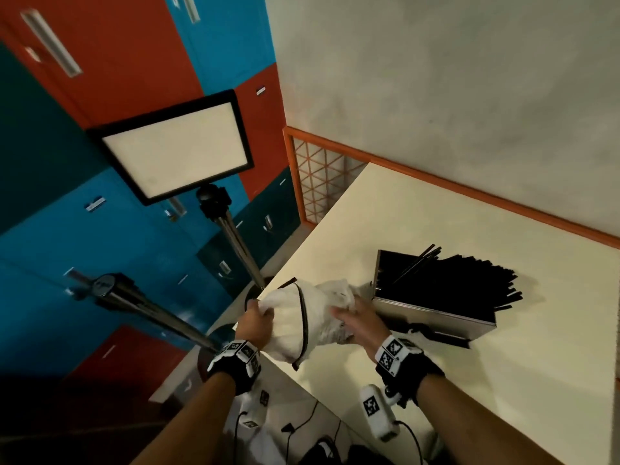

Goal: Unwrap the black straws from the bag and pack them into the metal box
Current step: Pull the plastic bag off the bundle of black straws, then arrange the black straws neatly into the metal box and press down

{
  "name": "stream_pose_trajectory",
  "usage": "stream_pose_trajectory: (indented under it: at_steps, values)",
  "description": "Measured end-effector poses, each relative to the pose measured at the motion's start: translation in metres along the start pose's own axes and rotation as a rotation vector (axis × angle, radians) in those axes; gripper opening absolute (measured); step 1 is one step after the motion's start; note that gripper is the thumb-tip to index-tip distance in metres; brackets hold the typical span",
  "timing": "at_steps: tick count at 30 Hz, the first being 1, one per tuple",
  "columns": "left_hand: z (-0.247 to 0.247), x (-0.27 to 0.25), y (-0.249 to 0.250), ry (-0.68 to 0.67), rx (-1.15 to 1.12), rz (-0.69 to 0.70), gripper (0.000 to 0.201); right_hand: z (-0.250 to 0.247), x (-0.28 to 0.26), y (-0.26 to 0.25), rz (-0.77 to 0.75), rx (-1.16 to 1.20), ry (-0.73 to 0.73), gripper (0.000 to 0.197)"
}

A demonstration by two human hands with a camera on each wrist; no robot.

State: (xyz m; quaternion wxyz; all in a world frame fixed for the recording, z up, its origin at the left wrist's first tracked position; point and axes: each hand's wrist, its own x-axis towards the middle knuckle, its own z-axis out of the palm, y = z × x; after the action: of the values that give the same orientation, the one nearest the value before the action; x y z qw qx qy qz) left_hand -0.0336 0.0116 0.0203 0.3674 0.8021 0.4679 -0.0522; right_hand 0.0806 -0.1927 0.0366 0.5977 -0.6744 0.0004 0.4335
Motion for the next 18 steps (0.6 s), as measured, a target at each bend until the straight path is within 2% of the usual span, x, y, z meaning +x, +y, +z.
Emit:
stream_pose_trajectory:
  at_steps: [3, 6, 10, 18]
  values:
    - [0.002, 0.002, -0.010, 0.039, -0.120, -0.048, 0.046, 0.005, 0.012, 0.021, 0.063, -0.193, -0.003, 0.057]
    - [0.009, 0.002, -0.019, 0.010, -0.107, -0.016, 0.043, 0.005, 0.026, 0.040, 0.110, -0.348, 0.055, 0.062]
    - [0.023, 0.010, -0.029, -0.110, 0.021, 0.028, 0.031, 0.002, 0.043, 0.052, 0.136, -0.532, 0.122, 0.068]
    - [0.029, 0.033, -0.031, -0.183, 0.002, 0.029, 0.042, -0.017, 0.062, 0.058, 0.112, -0.619, 0.142, 0.082]
